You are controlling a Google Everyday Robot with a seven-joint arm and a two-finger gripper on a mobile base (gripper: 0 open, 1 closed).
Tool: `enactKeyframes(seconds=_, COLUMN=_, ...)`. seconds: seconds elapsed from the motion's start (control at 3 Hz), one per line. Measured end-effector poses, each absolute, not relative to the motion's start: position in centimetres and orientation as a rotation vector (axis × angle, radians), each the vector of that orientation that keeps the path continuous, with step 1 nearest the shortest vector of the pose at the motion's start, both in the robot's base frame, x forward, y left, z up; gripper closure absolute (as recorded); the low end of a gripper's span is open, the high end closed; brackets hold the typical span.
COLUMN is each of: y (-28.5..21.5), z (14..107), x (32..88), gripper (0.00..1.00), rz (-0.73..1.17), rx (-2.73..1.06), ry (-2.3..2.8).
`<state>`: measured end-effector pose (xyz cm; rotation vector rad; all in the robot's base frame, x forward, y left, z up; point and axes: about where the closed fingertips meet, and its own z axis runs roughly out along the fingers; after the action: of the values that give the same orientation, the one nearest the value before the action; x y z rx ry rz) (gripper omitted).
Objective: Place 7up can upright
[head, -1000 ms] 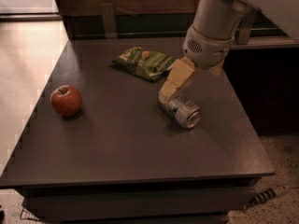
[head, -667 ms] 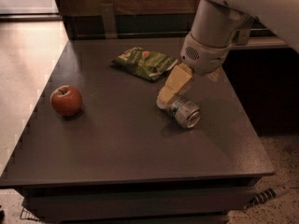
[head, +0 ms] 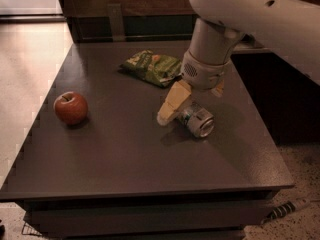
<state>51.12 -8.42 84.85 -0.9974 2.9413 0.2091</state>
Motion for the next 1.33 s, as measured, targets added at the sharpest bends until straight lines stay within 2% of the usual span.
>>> enactKeyframes(seconds=0.33, y=-7.65, z=83.36, x=51.86, gripper=0.0, rz=0.192, rx=-0.975, ry=2.966)
enactKeyframes(seconds=0.67, y=-7.54, z=83.36, x=51.92, gripper=0.17, rz=0.193, rx=-0.974, ry=2.961)
enactKeyframes(seconds=1.0, y=-7.4, z=83.33, x=52.01, gripper=0.49, rz=0.194, rx=-0.974, ry=2.954)
enactKeyframes(seconds=1.33, y=-7.32, z=83.31, x=52.05, gripper=0.72, rz=0.195, rx=-0.974, ry=2.951)
